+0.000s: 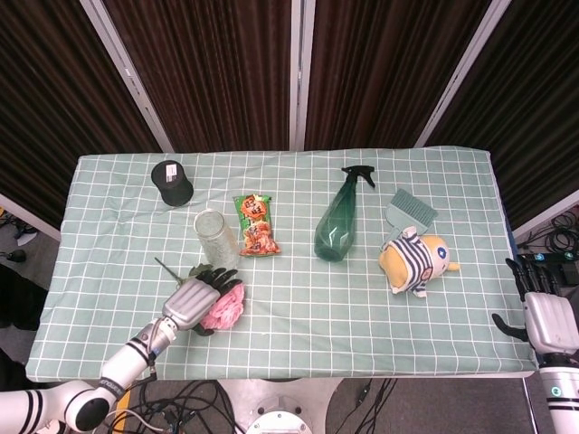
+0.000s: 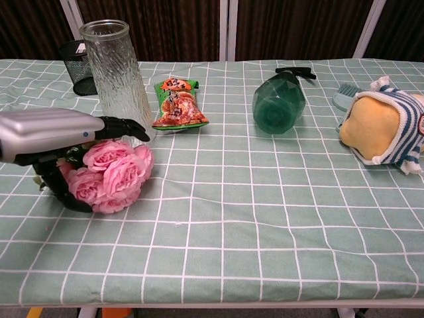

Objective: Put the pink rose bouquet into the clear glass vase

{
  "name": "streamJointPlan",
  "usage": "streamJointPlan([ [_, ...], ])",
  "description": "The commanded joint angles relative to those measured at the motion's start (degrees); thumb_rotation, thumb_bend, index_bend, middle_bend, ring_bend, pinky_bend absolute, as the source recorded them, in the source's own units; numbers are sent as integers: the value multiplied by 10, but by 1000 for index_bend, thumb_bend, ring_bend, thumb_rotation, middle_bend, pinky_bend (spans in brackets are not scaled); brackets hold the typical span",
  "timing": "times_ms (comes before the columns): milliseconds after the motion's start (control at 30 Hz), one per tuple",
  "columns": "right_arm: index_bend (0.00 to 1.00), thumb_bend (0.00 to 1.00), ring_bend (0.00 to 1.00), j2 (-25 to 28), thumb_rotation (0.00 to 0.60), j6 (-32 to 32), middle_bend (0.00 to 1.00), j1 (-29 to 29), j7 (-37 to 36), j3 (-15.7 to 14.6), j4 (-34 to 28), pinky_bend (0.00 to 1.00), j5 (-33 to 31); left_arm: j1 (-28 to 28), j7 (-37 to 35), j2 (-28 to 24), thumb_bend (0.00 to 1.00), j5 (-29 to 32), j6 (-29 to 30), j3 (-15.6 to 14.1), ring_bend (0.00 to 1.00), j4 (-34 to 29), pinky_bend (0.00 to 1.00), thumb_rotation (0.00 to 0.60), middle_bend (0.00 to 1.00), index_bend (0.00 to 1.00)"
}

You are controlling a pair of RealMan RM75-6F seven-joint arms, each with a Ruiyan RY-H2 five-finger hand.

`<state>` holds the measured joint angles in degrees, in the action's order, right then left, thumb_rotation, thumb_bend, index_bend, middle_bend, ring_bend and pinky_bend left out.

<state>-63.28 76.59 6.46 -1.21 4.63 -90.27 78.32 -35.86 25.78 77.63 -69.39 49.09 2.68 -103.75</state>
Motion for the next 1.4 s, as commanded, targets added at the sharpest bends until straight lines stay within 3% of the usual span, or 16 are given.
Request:
streamJointPlan([
  [33, 0, 139, 0, -1, 600, -2, 0, 1, 0, -1, 1, 0, 0, -10, -1, 0, 80, 15, -14, -5, 0, 6, 136, 600, 0, 86],
  [267, 0, 140, 0, 2, 600, -1, 0, -1, -1, 1, 0, 0, -4, -24, -9, 11, 80, 32, -24, -8, 0, 21, 143, 600, 0, 86],
  [367, 0, 139, 0, 1, 600, -3, 0, 0, -1, 0, 1, 0, -5, -22, -14, 18, 88, 30, -10, -7, 30, 25, 205, 600, 10, 86],
  [533, 0, 139, 0, 3, 600, -3, 0, 0, -3, 0, 0, 0, -3, -19, -26, 26, 117, 41, -4, -12, 195, 40, 386, 600, 158, 149],
  [833, 0, 139, 0, 9, 600, -7, 0, 0, 1, -2, -8, 0, -5, -23, -25, 19, 157, 41, 1, -21, 312, 41, 499, 600, 306, 205],
  [1133, 0, 140, 0, 11, 600, -8, 0, 0, 6, -2, -11, 0, -9, -6, -40, 11, 264, 8, 44, -25, 485, 33, 639, 600, 481, 434],
  [1400, 0, 141, 0, 14, 600, -8, 0, 0, 14, -1, -19, 0, -11, 13, -48, -36, 285, -32, 89, -30, 522, -8, 671, 600, 516, 462],
])
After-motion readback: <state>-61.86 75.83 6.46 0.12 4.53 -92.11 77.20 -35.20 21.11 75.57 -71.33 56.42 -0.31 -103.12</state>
